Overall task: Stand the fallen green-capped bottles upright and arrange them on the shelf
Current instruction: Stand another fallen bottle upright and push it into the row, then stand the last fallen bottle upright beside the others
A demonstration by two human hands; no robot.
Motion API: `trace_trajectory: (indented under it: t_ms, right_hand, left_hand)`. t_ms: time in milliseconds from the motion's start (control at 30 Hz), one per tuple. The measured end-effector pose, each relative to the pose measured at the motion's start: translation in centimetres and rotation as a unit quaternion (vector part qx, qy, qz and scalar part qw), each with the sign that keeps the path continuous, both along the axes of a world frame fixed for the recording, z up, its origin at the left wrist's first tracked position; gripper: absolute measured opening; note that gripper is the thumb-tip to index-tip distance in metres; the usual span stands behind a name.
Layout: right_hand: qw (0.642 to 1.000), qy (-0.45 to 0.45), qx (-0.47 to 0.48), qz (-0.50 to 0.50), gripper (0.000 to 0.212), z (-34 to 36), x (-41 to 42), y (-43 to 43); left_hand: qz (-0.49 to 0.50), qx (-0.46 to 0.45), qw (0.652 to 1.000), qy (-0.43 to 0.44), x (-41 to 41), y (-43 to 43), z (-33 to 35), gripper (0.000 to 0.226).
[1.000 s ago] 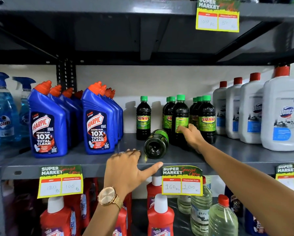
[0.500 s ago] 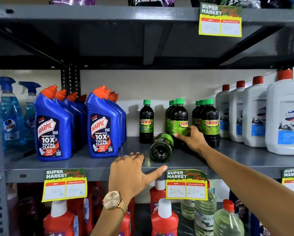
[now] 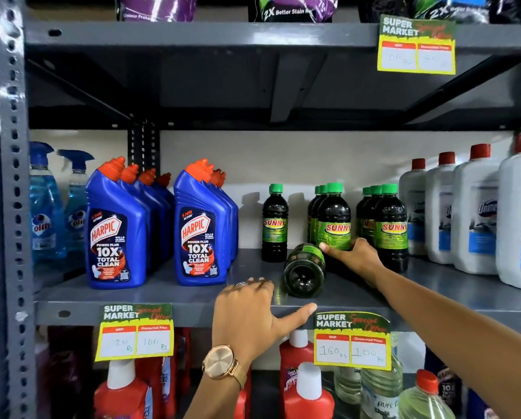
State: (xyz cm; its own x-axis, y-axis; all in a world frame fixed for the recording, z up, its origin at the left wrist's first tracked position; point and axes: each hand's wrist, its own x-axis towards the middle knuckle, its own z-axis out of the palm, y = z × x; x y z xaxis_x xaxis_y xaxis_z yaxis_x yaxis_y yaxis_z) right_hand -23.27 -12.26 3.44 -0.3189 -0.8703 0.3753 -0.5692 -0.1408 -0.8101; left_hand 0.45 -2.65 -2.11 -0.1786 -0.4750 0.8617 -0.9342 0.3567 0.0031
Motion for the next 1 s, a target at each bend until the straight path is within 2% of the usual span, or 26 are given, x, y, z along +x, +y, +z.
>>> trace_trajectory:
  t_ms: [67,100,167,200,300,400,433,533,633,733,833,933,1000]
  right_hand:
    - [0.999,-0.023,0.02,0.014,0.086,0.2,0.1,0.4]
    - [0.999,-0.038,0.032,0.02,0.099,0.4,0.1,0.6]
    - [0.997,-0.06,0.052,-0.005,0.126,0.9,0.3,1.4]
    - [0.996,-0.054,0.063,-0.029,0.131,1.1,0.3,2.0]
    - [0.992,0.056,0.091,-0.069,0.117,1.8,0.7,3.9]
    - [0.986,0.067,0.154,0.003,0.129,2.6,2.5,5.2]
    - [0.979,0.071,0.188,0.032,0.127,2.9,3.4,5.3]
    - [0.958,0.088,0.268,0.045,0.092,3.9,6.0,5.1]
    - [0.954,0.058,0.292,0.031,0.074,4.1,6.8,4.8]
    - [0.966,-0.011,0.243,0.087,0.058,3.4,6.6,4.9]
    - [0.983,-0.062,0.125,0.116,0.063,2.5,6.5,4.7]
    - [0.988,-0.079,0.01,0.135,0.062,2.9,7.3,4.2]
    - [0.988,-0.052,-0.035,0.138,0.067,3.3,8.1,3.7]
  left_hand:
    - [-0.004,0.001,1.0,0.0,0.0,0.1,0.0,0.08]
    - [-0.005,0.001,1.0,0.001,0.1,0.1,0.0,0.079]
    - [-0.005,0.002,1.0,-0.001,0.2,0.2,0.1,0.078]
    - [-0.004,0.003,1.0,-0.003,0.2,0.2,0.0,0.078]
    - [-0.005,0.005,1.0,-0.004,0.2,0.3,0.1,0.08]
    - [-0.002,0.006,1.0,-0.002,0.1,0.3,0.2,0.079]
    - [-0.001,0.005,1.0,-0.002,0.1,0.4,0.2,0.078]
    - [-0.007,0.0,1.0,-0.005,0.2,0.6,0.3,0.077]
    - [-0.012,0.002,1.0,-0.013,0.4,0.8,0.4,0.076]
    - [-0.01,0.005,1.0,-0.017,0.4,0.8,0.3,0.078]
    - [-0.003,0.006,1.0,-0.023,0.4,0.7,0.1,0.079]
    - [0.004,0.003,1.0,-0.025,0.2,0.5,0.2,0.079]
    - [0.005,0.002,1.0,-0.022,0.2,0.4,0.1,0.08]
